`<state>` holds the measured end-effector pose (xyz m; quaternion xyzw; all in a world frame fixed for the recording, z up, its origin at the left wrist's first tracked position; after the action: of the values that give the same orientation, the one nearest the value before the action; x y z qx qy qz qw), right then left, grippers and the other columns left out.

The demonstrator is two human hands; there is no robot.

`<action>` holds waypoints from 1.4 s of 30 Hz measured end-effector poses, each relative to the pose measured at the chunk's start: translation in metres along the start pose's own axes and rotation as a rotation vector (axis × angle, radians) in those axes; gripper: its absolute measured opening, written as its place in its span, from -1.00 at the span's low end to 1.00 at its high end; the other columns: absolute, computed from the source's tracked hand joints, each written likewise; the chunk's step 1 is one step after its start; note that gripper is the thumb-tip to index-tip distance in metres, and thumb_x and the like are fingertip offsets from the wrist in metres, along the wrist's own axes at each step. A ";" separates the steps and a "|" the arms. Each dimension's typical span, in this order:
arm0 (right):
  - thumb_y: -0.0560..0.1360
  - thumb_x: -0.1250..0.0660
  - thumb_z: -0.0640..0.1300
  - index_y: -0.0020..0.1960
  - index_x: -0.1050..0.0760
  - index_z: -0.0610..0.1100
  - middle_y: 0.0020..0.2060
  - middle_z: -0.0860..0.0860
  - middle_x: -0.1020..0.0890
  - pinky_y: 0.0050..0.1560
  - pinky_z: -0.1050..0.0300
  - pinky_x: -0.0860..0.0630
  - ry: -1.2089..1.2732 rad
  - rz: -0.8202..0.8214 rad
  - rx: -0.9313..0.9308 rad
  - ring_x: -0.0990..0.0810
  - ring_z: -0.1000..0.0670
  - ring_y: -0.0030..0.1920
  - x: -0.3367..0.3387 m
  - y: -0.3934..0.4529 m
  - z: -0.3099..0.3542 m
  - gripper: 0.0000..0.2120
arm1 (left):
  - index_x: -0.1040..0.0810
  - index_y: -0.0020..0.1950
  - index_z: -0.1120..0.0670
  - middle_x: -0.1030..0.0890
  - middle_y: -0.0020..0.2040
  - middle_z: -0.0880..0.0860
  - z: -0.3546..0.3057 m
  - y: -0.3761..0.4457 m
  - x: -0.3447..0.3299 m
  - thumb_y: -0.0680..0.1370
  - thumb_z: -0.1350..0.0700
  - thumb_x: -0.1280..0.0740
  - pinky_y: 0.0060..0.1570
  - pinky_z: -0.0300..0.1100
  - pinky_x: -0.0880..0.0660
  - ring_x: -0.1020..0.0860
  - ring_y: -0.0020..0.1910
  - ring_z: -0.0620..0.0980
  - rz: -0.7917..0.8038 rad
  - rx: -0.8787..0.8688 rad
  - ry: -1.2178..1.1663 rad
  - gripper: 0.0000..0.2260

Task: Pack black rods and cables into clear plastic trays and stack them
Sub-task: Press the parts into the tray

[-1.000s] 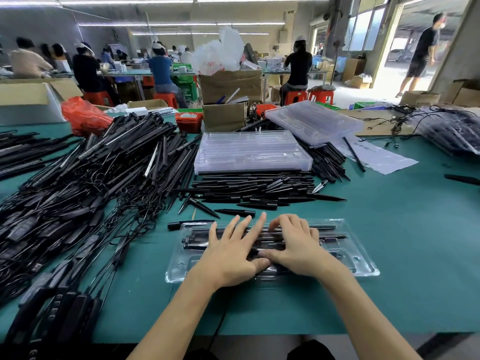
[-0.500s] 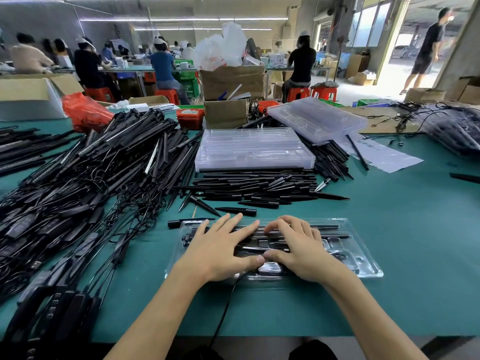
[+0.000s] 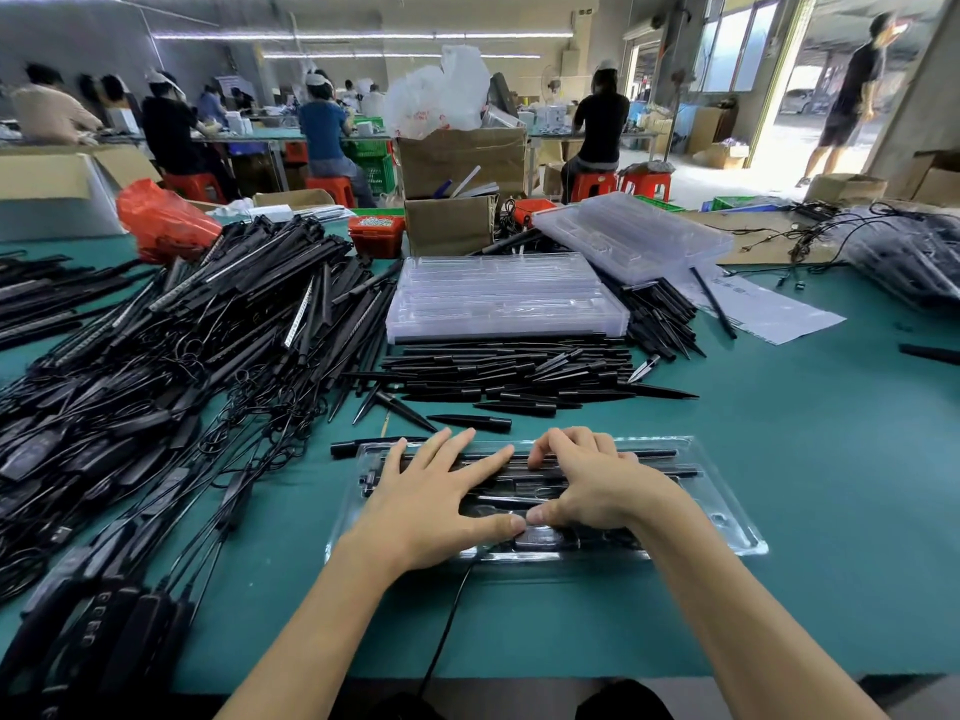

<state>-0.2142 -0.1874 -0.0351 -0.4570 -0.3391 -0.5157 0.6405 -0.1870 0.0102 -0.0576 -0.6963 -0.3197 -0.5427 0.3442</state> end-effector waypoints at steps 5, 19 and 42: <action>0.45 -0.42 0.27 0.44 -0.16 0.09 0.41 -0.01 -0.24 0.39 -0.06 -0.18 -0.126 -0.014 -0.026 -0.19 -0.09 0.44 -0.004 0.004 0.006 -0.29 | 0.16 0.54 -0.45 0.16 0.65 -0.12 0.001 0.000 0.000 0.33 -0.62 0.11 0.53 0.18 0.30 0.26 0.59 -0.13 -0.009 -0.011 0.015 -0.21; 0.38 -0.49 0.27 0.44 -0.20 0.26 0.40 0.05 -0.25 0.38 -0.08 -0.14 0.068 0.004 0.018 -0.14 -0.06 0.44 0.004 0.000 -0.008 -0.26 | -0.55 0.14 -0.11 -0.56 0.16 -0.16 0.018 -0.007 0.021 0.59 -0.21 -0.25 0.32 0.00 -0.39 -0.47 0.19 -0.14 -0.486 0.102 -0.315 -0.75; 0.25 -0.17 0.64 0.03 -0.43 0.08 0.04 0.06 -0.35 0.10 0.01 -0.18 -0.039 -0.337 -0.046 -0.25 -0.01 0.12 -0.014 0.027 -0.025 -0.31 | -0.29 -0.09 0.04 -0.71 -0.19 0.17 -0.026 -0.091 0.045 0.67 0.00 -0.18 -0.12 -0.10 -0.56 -0.66 -0.26 0.08 0.513 0.111 -0.916 -0.81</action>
<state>-0.1924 -0.2048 -0.0627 -0.4181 -0.4116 -0.6143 0.5277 -0.2662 0.0426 0.0034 -0.8986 -0.2849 -0.0633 0.3275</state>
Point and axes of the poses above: each hand's wrist, its own y-axis towards the middle knuckle, its own x-axis out of the back of the hand, z = x × y, the point moved 2 cm from there along y, towards the middle knuckle
